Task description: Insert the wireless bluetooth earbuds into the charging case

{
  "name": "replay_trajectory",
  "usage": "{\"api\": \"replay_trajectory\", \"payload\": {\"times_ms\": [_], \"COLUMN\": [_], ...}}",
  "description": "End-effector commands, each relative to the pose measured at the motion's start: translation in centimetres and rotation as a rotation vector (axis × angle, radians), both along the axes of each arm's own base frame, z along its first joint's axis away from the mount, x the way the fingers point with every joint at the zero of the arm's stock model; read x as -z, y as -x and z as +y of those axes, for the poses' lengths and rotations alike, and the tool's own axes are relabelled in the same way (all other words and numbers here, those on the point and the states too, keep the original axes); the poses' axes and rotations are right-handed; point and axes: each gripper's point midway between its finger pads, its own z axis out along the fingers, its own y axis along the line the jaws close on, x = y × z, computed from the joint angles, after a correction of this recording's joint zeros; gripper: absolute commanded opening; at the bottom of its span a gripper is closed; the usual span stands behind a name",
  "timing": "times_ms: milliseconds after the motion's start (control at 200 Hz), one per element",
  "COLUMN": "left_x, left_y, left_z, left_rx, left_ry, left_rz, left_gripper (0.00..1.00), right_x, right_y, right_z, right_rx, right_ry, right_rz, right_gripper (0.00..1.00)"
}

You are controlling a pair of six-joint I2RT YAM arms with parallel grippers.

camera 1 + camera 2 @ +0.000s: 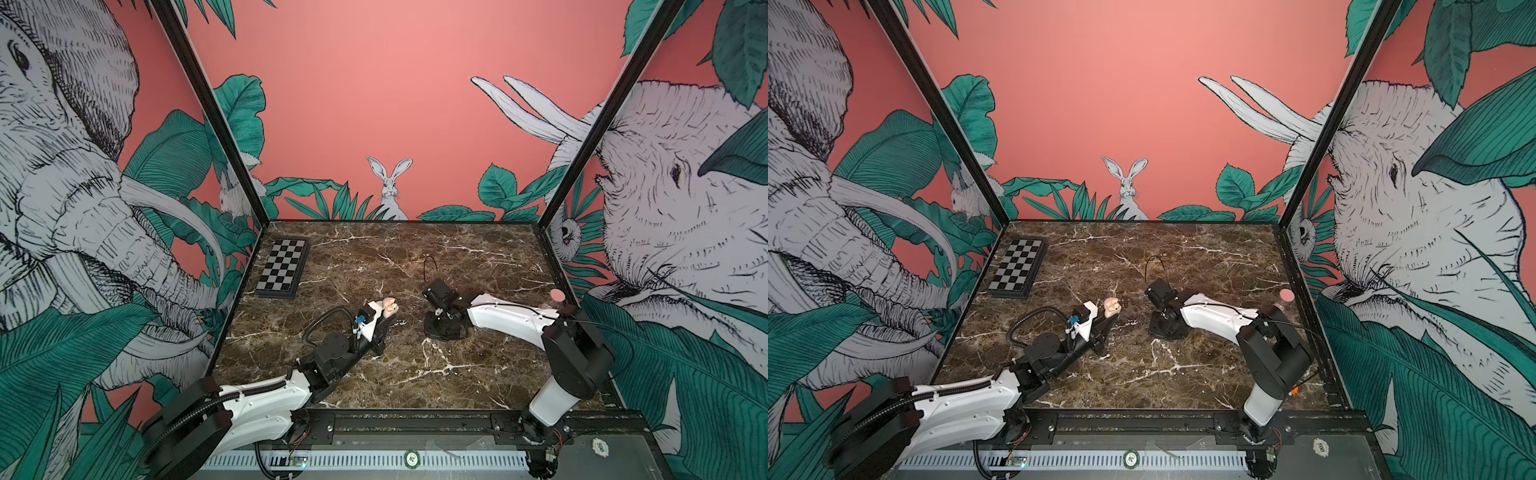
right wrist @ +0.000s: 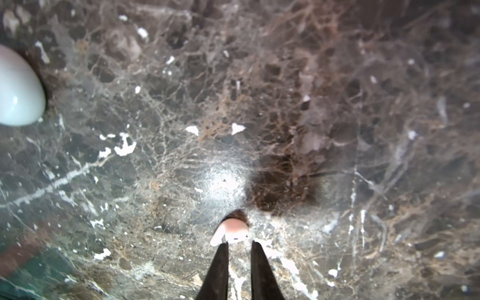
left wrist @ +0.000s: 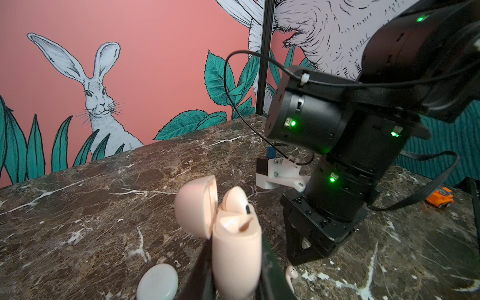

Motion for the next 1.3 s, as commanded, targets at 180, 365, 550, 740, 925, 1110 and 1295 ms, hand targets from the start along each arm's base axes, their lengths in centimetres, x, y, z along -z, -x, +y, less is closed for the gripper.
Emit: {"api": "replay_trajectory", "payload": {"times_ms": [180,365,550,740,925,1110,1295], "left_x": [-0.5,-0.6,-0.6,-0.3,-0.2,0.1,0.3], "left_y": [-0.1,-0.2,-0.1,-0.2,-0.1,-0.2,-0.1], "left_z": [-0.2,-0.4,-0.4,-0.3,-0.2,-0.3,-0.4], "left_rx": [-0.001,0.001,0.004,-0.002,-0.002,-0.002,0.003], "left_ry": [0.016,0.018,0.019,0.016,0.013,0.002,-0.002], "left_rz": [0.003,0.005,0.006,0.010,0.012,0.013,0.015], "left_gripper": [0.00,0.00,0.00,0.00,0.00,0.00,0.00], "right_x": [-1.7,-1.1,0.3,1.3,2.3,2.5,2.8], "right_y": [0.2,1.2,1.7,1.5,1.2,0.7,0.4], "right_z": [-1.0,-0.6,-0.1,0.3,0.5,0.9,0.4], "right_rx": [0.065,0.273,0.305,0.377,0.409,0.410,0.413], "right_ry": [0.008,-0.020,0.049,0.060,0.069,0.076,0.084], "right_rz": [-0.008,0.083,0.177,0.205,0.217,0.218,0.204], "right_gripper": [0.38,0.57,0.50,0.46,0.37,0.32,0.28]}}
